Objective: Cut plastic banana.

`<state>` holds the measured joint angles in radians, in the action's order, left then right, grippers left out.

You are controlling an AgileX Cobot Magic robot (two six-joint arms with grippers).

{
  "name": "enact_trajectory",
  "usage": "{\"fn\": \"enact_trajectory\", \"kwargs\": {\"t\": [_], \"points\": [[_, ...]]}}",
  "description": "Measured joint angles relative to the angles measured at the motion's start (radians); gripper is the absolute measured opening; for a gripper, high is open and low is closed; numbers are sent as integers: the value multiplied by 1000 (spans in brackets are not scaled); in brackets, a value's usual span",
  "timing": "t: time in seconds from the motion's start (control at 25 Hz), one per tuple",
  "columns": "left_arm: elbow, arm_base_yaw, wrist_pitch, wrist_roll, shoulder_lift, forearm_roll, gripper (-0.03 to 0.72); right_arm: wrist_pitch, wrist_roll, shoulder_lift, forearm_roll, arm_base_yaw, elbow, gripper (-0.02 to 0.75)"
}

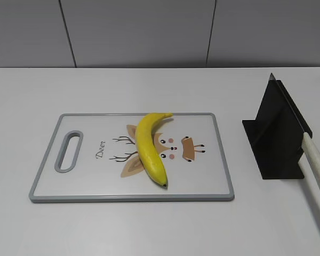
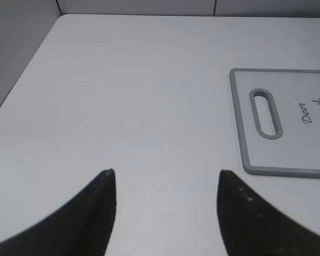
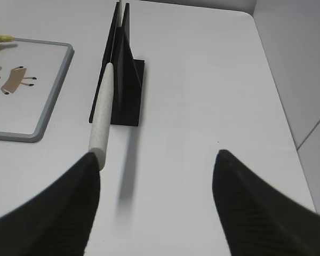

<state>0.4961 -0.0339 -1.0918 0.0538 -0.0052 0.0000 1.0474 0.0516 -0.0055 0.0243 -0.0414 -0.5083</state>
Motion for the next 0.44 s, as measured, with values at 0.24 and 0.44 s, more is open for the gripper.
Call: {"fn": "enact_trajectory", "kwargs": {"t": [0.24,0.44], "points": [[0,0,0,0,0,5,588,0,0,0,0,0,0,517],[0,0,0,0,0,5,588,0,0,0,0,0,0,517]]}}
